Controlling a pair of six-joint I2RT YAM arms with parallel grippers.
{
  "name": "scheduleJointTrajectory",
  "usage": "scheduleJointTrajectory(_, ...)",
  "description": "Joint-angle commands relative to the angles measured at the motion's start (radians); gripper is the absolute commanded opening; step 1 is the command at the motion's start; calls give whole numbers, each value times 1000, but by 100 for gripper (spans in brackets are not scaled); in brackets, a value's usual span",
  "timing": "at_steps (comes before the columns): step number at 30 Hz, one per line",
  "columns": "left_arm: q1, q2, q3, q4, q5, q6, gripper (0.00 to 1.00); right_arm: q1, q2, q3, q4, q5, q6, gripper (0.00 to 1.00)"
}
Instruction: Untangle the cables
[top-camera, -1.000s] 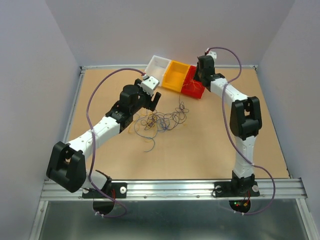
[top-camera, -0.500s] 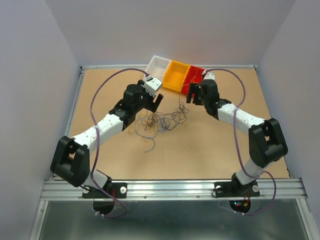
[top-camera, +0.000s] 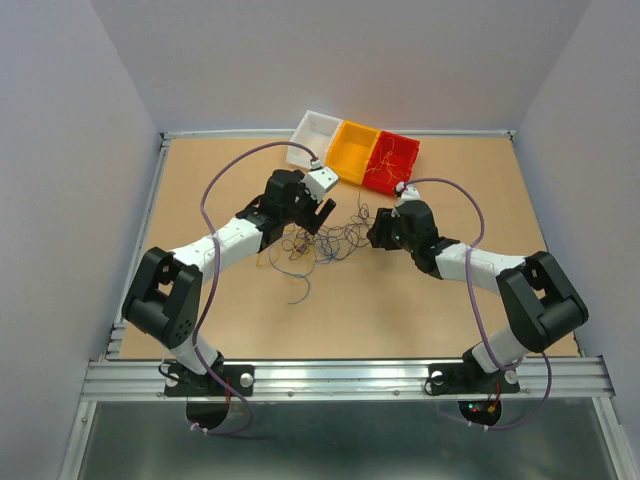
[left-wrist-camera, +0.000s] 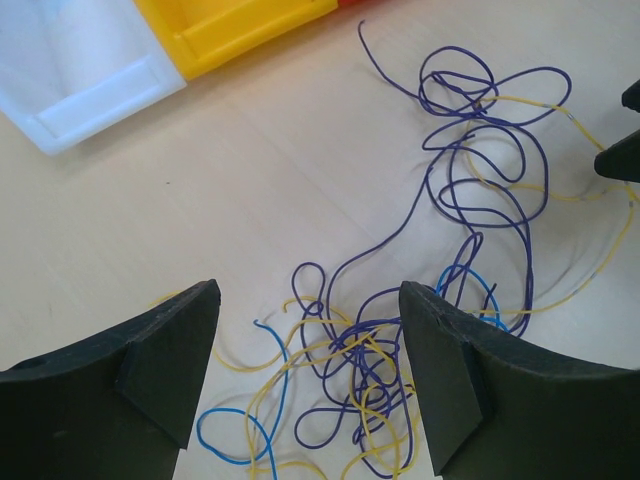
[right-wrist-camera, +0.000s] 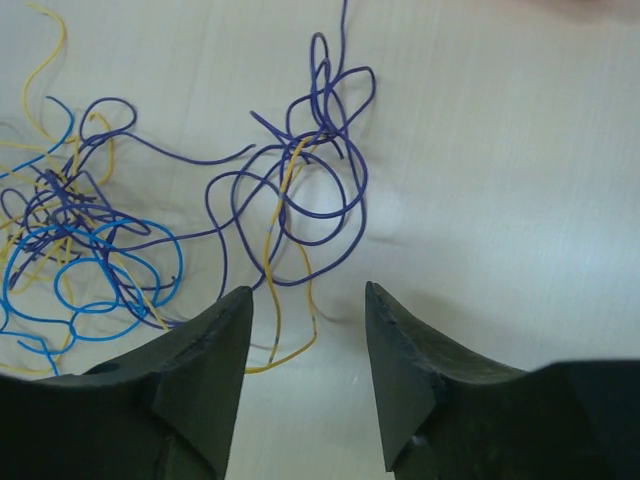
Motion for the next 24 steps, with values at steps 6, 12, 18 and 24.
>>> scheduleJointTrajectory(6, -36, 22, 55, -10, 53, 52, 82, 8, 51, -9, 210, -135, 1, 38)
scheduleJointTrajectory(12, -40, 4, 44, -5, 56, 56, 82, 20, 48, -14, 218, -193, -7, 1)
scheduleJointTrajectory(18, -41, -68, -14, 63, 50, 56, 82, 89, -159, -72, 201, -311, -36, 1)
scheduleJointTrajectory(24, -40, -182, -108, 168, 56, 44, 82, 160, -451, -72, 95, -327, -73, 0)
